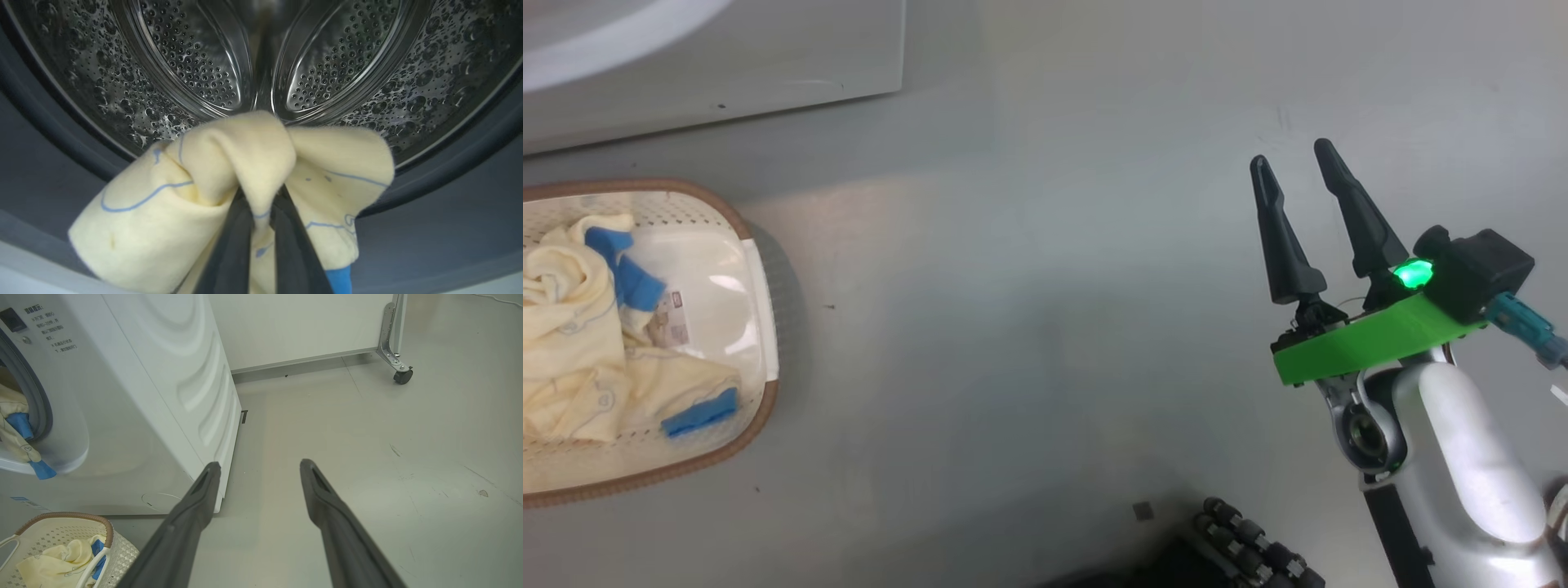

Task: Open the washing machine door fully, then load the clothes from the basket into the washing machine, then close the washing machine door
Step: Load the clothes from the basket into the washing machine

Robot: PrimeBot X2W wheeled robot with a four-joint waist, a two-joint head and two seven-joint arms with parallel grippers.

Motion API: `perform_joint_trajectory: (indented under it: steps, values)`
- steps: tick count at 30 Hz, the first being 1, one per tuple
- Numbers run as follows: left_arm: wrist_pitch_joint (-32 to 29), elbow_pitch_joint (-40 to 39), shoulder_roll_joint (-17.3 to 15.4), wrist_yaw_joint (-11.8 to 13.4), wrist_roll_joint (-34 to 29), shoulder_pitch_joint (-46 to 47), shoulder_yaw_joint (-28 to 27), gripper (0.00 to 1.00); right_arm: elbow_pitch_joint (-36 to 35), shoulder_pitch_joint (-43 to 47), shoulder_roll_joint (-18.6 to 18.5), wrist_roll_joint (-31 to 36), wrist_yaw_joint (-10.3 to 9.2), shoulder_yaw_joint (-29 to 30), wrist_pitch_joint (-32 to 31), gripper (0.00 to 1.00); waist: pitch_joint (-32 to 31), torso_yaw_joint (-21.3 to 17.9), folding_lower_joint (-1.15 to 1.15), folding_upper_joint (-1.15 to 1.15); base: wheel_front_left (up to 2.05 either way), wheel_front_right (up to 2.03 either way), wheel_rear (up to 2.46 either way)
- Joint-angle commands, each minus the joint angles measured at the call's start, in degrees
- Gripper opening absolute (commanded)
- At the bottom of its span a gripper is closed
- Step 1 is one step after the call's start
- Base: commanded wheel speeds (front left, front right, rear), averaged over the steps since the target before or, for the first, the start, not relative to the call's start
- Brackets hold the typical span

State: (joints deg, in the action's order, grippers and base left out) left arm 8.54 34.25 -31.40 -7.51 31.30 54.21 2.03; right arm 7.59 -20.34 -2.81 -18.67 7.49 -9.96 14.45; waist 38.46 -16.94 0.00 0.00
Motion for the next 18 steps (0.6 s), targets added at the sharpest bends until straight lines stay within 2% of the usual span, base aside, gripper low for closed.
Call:
perform_joint_trajectory:
  steps: [1,5,6,13,18]
  values:
    - [-2.1,-3.9,-5.3,0.0,0.6,4.2,-1.5,0.00,-1.8,0.2,-0.1,-0.6,0.00,-1.2,0.5,1.00,1.6,-0.5,0.00,0.00,0.00,0.00,0.00]
    - [-7.5,-7.2,-9.3,0.0,0.9,10.2,-0.4,0.00,-2.2,-0.6,-0.1,-1.4,0.00,-1.8,0.5,1.00,4.1,-1.4,0.00,0.00,0.00,0.00,0.00]
    - [-7.5,-7.2,-9.3,0.0,0.9,10.2,-0.4,0.00,-2.2,-0.6,-0.1,-1.4,0.00,-1.8,0.5,1.00,4.1,-1.4,0.00,0.00,0.00,0.00,0.00]
    - [-13.7,-7.2,-15.3,0.0,-0.2,22.6,3.4,0.00,-2.4,-1.7,-0.1,-3.7,0.00,-3.5,0.5,1.00,7.4,-4.4,0.00,0.00,0.00,0.00,0.00]
    - [-16.0,-4.5,-17.2,0.0,-1.6,32.5,7.5,0.00,-2.6,-2.3,-0.1,-5.0,0.00,-4.9,0.5,1.00,9.3,-6.5,0.00,0.00,0.00,0.00,0.00]
